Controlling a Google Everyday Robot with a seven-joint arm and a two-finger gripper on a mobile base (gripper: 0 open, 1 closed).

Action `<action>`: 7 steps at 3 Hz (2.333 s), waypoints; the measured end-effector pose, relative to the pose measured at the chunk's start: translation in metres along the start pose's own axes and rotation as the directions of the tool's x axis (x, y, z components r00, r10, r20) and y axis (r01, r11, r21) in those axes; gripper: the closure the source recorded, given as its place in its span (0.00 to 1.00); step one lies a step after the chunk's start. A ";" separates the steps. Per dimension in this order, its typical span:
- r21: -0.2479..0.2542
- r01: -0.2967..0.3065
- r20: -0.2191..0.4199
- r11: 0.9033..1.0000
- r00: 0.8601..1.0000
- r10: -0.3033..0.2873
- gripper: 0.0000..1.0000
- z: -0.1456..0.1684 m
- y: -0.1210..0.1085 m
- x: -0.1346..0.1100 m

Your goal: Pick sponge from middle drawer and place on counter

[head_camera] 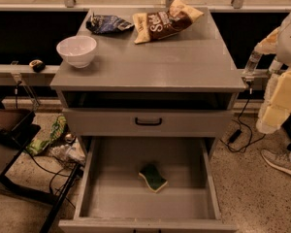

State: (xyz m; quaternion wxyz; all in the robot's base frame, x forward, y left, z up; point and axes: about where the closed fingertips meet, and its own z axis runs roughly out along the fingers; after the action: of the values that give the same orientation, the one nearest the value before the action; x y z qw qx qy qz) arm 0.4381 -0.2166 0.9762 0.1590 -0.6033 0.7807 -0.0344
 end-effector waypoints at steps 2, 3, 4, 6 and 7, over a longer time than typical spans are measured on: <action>0.012 0.000 -0.012 1.000 1.000 0.000 0.00 -0.005 -0.001 0.000; 0.030 -0.006 -0.065 1.000 0.998 0.008 0.00 0.004 0.008 -0.006; 0.005 -0.047 -0.065 0.999 0.997 0.047 0.00 0.039 0.036 -0.012; -0.067 -0.151 -0.013 0.986 0.989 0.150 0.00 0.174 0.098 0.008; -0.103 -0.211 0.036 0.972 0.976 0.216 0.00 0.239 0.125 0.022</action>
Offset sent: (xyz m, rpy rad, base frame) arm -0.0021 -0.0043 0.0084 -0.0427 0.0008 -0.0147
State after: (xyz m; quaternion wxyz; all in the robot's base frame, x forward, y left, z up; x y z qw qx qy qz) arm 0.3862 -0.1706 0.7152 0.1499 -0.5236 0.8379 0.0356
